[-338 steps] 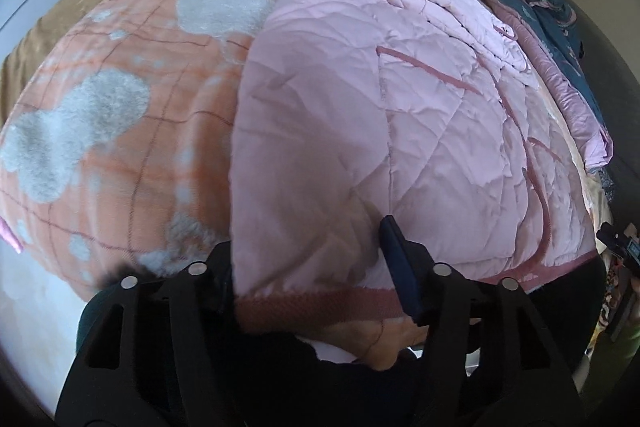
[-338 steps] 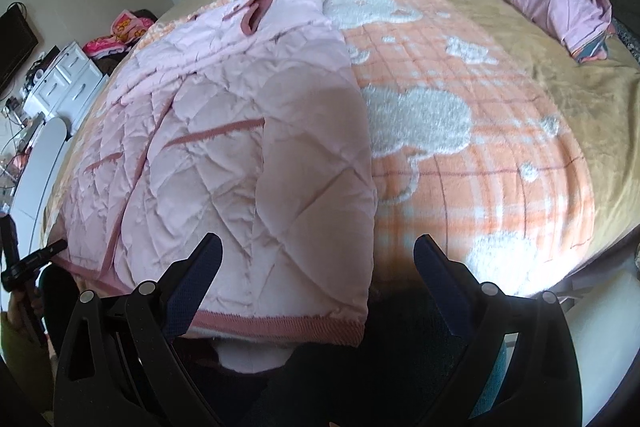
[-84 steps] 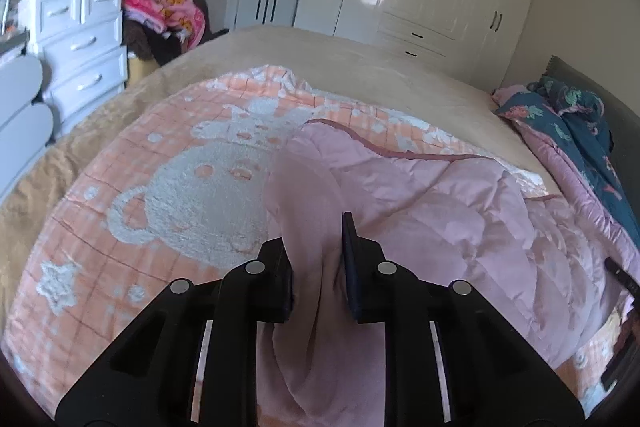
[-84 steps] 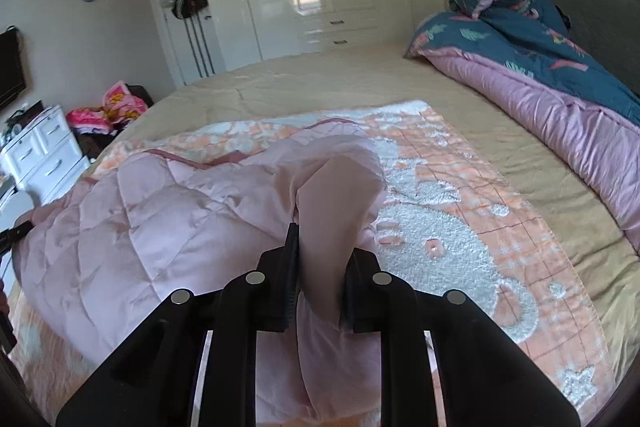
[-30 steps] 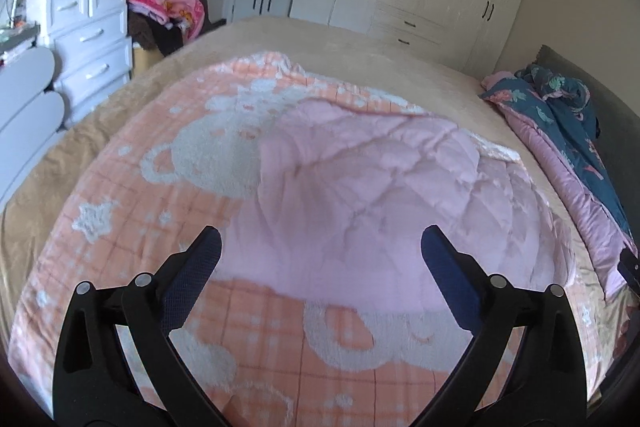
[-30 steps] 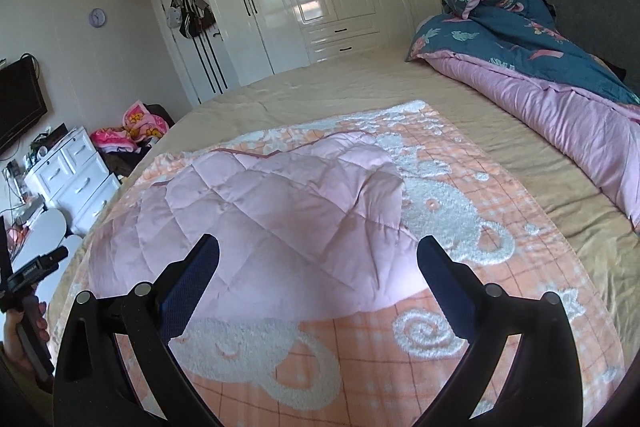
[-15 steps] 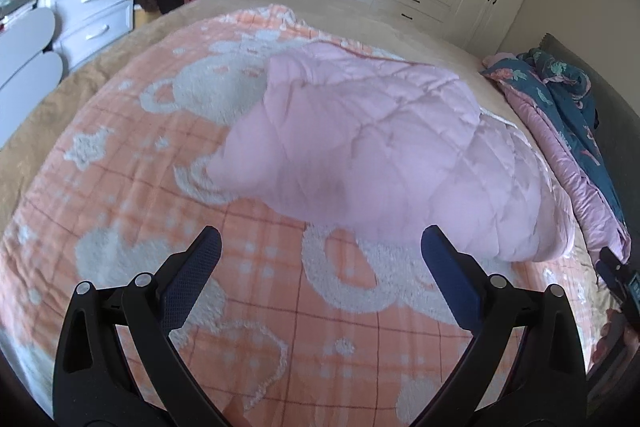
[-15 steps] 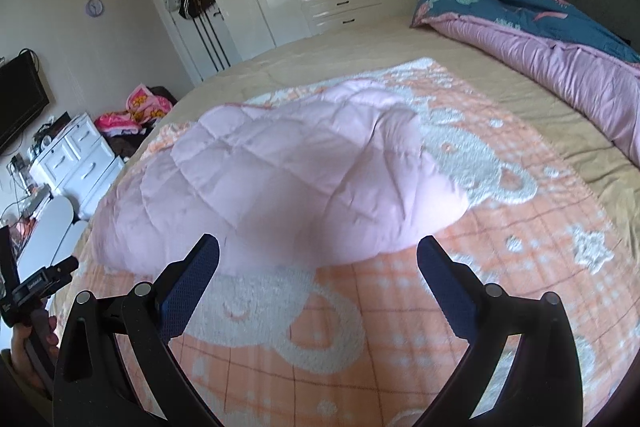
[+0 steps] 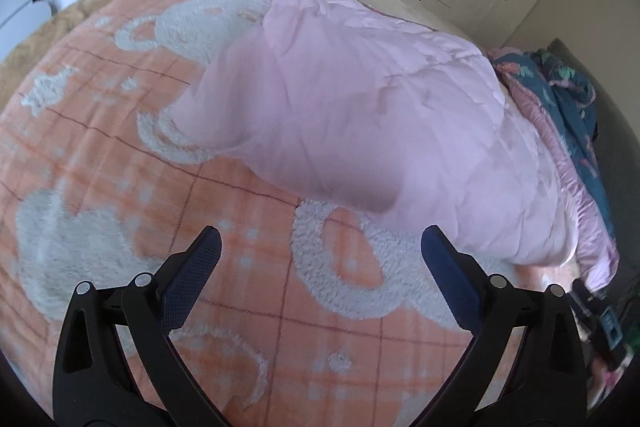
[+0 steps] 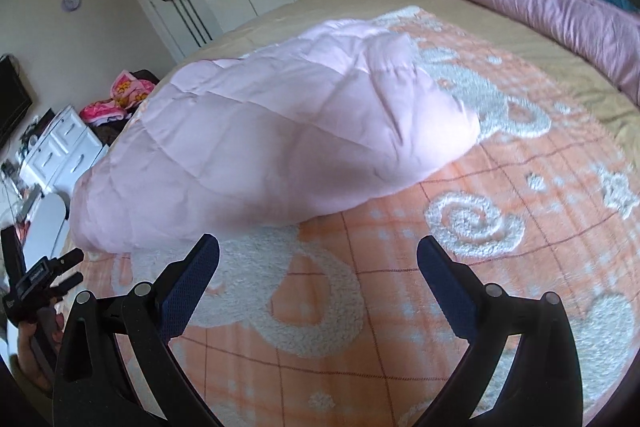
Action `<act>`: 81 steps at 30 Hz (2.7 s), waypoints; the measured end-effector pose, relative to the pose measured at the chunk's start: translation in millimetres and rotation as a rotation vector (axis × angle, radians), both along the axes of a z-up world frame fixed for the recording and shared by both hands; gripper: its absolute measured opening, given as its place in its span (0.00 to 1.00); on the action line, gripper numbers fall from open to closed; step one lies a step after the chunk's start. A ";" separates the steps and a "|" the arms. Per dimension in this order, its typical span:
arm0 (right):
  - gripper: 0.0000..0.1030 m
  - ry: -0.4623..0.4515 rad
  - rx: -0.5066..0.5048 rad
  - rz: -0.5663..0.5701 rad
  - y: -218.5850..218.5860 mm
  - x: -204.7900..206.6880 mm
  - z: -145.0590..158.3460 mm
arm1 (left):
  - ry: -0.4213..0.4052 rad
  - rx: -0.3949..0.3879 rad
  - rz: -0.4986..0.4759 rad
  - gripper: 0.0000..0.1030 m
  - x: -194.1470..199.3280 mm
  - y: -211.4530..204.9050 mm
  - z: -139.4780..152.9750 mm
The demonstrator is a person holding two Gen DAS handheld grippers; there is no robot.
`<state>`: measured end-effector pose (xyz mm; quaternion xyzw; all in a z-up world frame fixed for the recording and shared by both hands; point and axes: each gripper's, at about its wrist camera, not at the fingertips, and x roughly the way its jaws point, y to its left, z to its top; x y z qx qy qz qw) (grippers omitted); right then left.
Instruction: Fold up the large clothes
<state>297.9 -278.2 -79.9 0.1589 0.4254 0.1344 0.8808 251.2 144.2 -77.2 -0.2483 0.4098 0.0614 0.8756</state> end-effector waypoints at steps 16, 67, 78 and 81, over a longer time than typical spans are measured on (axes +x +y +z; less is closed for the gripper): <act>0.96 0.082 0.107 -0.078 -25.4 74.3 -27.0 | -0.058 -0.101 0.049 0.91 34.0 13.5 -1.8; 0.29 -0.200 -0.078 0.093 49.5 63.4 49.2 | -0.281 0.008 0.024 0.26 44.8 -3.0 64.2; 0.29 -0.214 -0.119 0.144 41.1 -3.0 67.1 | -0.255 0.073 0.001 0.26 -19.2 -12.3 69.1; 0.29 -0.209 -0.144 0.143 37.5 -19.2 67.7 | -0.249 0.086 -0.005 0.26 -38.2 -18.4 71.8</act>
